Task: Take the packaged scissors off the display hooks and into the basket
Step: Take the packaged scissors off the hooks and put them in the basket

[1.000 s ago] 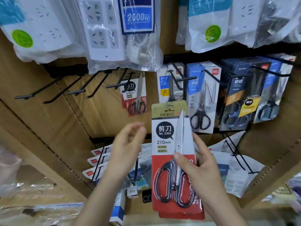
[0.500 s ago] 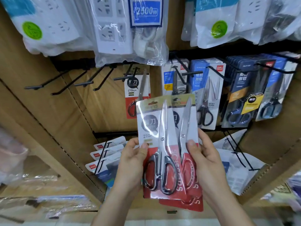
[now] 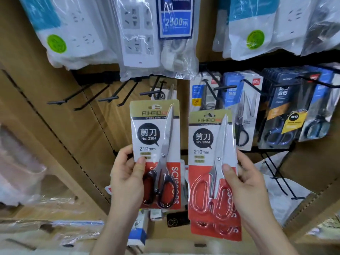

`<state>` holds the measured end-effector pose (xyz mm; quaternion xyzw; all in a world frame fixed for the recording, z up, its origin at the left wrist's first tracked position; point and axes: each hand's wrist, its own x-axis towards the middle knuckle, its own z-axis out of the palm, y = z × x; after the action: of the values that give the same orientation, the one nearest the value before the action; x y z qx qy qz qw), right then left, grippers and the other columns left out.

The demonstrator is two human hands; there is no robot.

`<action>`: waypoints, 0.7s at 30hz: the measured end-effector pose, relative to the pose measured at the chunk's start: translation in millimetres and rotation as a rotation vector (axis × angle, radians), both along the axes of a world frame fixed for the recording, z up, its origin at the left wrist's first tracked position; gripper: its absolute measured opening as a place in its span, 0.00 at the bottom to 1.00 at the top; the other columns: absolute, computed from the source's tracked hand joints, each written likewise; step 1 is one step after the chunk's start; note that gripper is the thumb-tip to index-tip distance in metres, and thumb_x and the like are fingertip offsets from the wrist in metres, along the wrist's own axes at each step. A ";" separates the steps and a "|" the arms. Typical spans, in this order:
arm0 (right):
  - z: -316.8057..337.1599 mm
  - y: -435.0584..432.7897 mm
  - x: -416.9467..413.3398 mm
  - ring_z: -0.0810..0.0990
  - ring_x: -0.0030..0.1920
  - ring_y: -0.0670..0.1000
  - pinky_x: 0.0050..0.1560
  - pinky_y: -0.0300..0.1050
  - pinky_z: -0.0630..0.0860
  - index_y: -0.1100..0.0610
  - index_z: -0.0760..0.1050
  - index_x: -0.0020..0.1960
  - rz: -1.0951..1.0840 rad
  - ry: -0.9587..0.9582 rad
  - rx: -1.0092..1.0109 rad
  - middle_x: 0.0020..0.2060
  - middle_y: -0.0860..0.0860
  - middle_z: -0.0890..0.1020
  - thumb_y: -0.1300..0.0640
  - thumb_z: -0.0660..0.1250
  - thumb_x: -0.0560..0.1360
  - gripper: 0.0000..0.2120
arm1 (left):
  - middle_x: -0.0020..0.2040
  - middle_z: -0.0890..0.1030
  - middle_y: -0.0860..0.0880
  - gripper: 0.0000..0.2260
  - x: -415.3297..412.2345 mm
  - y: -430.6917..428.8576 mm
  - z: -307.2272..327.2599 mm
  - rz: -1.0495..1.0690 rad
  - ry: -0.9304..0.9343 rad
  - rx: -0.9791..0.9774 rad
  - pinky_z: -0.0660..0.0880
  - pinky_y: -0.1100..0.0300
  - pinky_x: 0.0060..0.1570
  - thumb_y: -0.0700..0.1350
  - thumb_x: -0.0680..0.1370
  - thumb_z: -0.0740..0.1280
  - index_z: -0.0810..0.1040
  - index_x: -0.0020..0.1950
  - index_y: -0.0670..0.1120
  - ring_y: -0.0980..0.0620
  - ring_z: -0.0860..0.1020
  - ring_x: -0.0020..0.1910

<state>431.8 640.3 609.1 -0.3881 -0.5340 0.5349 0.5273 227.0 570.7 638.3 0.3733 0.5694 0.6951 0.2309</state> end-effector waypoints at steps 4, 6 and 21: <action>-1.7 -3.2 -8.0 0.85 0.51 0.58 0.56 0.67 0.78 0.35 0.79 0.54 -0.005 0.012 -0.022 0.49 0.53 0.87 0.61 0.65 0.79 0.19 | 0.46 0.86 0.46 0.09 -7.7 12.1 -0.4 0.010 0.024 -0.040 0.80 0.42 0.49 0.37 0.83 0.61 0.76 0.56 0.50 0.42 0.84 0.47; -3.7 -3.4 -10.2 0.85 0.50 0.58 0.55 0.67 0.79 0.39 0.79 0.55 -0.006 0.028 -0.028 0.49 0.53 0.87 0.59 0.65 0.78 0.15 | 0.45 0.87 0.48 0.09 -10.0 18.4 -1.1 0.030 0.042 -0.058 0.80 0.48 0.46 0.38 0.83 0.61 0.76 0.55 0.50 0.45 0.85 0.47; 0.1 -9.6 -17.1 0.84 0.55 0.53 0.58 0.61 0.79 0.50 0.77 0.61 0.037 0.043 -0.008 0.53 0.50 0.86 0.53 0.66 0.72 0.17 | 0.54 0.83 0.57 0.17 -25.2 51.5 9.5 0.129 0.315 -0.179 0.82 0.46 0.48 0.44 0.83 0.62 0.73 0.65 0.66 0.50 0.83 0.46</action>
<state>414.7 630.7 609.2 -0.3689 -0.5274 0.5548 0.5271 201.8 622.2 647.8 0.4182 0.6808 0.5881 0.1259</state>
